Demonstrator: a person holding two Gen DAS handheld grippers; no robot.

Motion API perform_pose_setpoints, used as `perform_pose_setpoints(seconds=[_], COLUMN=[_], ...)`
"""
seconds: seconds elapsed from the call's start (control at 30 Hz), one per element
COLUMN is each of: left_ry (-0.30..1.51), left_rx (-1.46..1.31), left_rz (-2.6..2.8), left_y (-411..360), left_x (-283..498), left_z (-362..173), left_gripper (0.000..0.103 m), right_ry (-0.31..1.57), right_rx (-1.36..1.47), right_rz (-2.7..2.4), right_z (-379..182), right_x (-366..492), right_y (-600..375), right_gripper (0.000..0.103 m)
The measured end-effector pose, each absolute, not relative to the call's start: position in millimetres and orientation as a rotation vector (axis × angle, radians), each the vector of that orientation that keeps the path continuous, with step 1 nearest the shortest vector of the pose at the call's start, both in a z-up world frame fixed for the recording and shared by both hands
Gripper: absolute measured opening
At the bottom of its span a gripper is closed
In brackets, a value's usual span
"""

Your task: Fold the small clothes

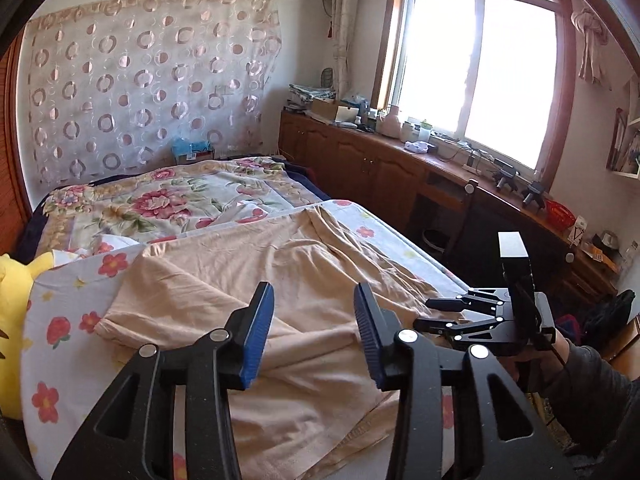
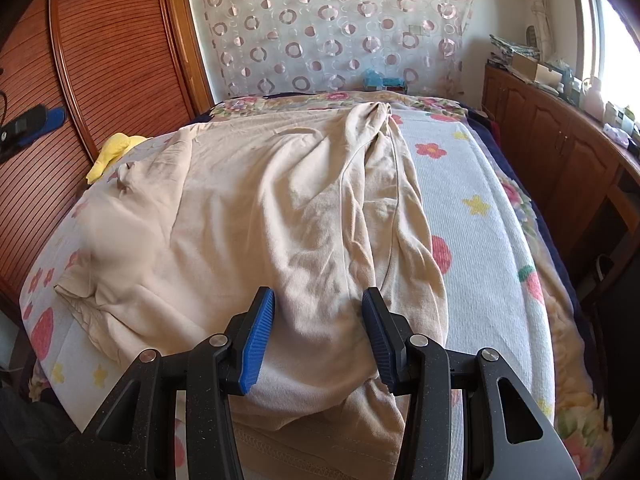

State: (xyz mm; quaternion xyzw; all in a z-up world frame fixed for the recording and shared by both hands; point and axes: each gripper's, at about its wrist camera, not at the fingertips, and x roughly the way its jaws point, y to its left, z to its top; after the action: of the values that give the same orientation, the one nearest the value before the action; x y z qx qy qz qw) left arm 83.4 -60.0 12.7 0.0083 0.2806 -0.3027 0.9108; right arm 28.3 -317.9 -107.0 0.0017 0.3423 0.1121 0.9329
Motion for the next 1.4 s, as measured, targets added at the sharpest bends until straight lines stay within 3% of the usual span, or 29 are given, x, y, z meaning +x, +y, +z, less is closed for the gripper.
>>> perform_pose_setpoints(seconds=[0.03,0.07,0.1,0.83,1.1,1.4], left_ry=[0.580,0.580,0.580,0.670,0.668,0.671], left_rx=[0.011,0.007,0.004,-0.024,-0.008,-0.009], left_rz=[-0.615,-0.604,-0.594,-0.413,-0.406,-0.404], left_y=[-58.0,-54.4,-52.6,3.8,6.1,5.9], left_x=[82.1,80.6,79.4,74.7,70.6,70.9], left_z=[10.1,6.9,3.1,-59.1,-61.0,-61.5], left_gripper=[0.050,0.075,0.082,0.083,0.083,0.083], right_ry=[0.700,0.700,0.700,0.621,0.709,0.782], right_rx=[0.004,0.004,0.004,-0.110,-0.255,-0.212], right_rz=[0.229,0.229,0.228,0.356,0.438,0.466], right_z=[-107.0,-107.1,-106.9,-64.1,-82.1,-86.0], right_x=[28.2,28.3,28.3,30.3,71.0,112.9], right_y=[-318.0,-317.9,-317.8,-266.0,-211.6,-213.9], right_gripper=[0.047,0.047,0.047,0.047,0.049,0.049])
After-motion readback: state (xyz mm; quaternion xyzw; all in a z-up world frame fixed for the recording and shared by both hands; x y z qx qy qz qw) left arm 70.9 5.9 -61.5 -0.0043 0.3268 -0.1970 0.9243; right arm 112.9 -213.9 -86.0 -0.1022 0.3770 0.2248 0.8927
